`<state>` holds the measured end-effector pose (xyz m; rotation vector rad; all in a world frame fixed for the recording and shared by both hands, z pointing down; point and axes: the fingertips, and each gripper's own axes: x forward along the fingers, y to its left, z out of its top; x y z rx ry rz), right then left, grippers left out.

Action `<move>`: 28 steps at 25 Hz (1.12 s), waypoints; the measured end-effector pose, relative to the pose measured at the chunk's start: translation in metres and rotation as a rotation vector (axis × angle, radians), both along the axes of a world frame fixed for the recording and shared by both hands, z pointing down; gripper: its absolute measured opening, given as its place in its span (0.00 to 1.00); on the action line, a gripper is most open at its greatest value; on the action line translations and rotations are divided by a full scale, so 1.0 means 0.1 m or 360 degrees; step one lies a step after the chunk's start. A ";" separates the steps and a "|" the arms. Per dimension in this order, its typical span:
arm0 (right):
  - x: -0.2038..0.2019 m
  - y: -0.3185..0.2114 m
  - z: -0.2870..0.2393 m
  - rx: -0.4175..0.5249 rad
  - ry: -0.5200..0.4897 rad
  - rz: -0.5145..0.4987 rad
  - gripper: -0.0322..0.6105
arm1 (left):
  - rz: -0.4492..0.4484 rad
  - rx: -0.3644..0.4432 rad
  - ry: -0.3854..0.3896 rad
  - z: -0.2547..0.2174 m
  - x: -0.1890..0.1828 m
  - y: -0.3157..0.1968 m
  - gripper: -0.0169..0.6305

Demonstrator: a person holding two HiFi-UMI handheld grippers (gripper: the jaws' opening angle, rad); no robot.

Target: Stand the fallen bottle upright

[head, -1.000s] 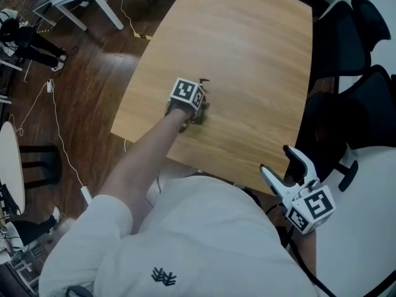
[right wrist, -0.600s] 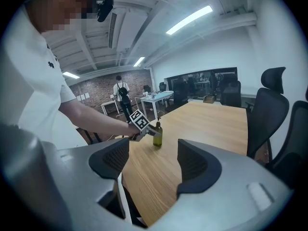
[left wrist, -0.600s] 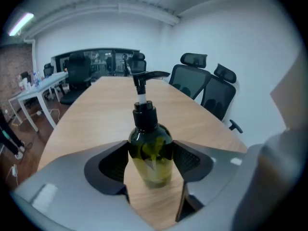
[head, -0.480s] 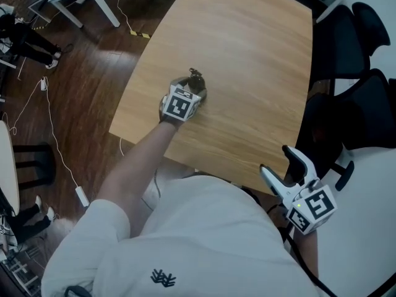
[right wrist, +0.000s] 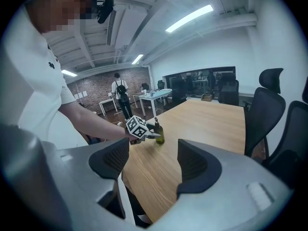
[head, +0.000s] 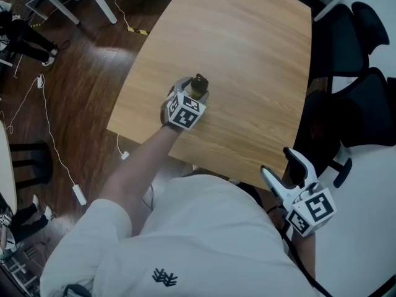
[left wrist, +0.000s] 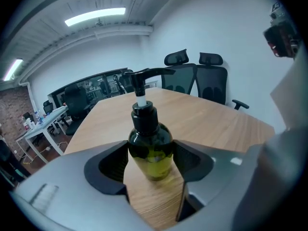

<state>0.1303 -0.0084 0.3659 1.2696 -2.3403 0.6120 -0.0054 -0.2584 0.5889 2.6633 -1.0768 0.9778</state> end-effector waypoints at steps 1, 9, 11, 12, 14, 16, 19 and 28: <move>0.01 0.01 0.00 0.0000 0.0000 0.0008 0.54 | -0.0002 -0.0002 0.0001 0.00 0.00 0.00 0.47; 0.14 0.17 0.01 -0.0012 -0.0005 0.0020 0.54 | -0.0064 0.0071 -0.0054 -0.09 -0.06 0.00 0.55; 0.19 0.24 0.04 -0.0012 0.0003 -0.0016 0.55 | -0.0081 0.0114 -0.0050 -0.19 -0.10 0.03 0.56; 0.20 0.28 0.06 -0.0008 0.0010 -0.0043 0.54 | -0.0082 0.0133 -0.0037 -0.26 -0.12 0.08 0.56; 0.22 0.39 0.07 0.0009 0.0021 -0.0108 0.55 | -0.0058 0.0163 0.0005 -0.43 -0.15 0.29 0.56; 0.25 0.49 0.03 0.0045 0.0021 -0.0173 0.55 | -0.0032 0.0180 0.0075 -0.65 -0.18 0.60 0.56; 0.30 0.69 0.01 0.0092 0.0018 -0.0266 0.55 | -0.0074 0.0192 0.0156 -0.98 -0.31 1.22 0.55; 0.29 1.39 0.28 0.0147 -0.0076 -0.0444 0.55 | -0.0270 0.0149 0.0437 -1.73 -0.54 3.40 0.54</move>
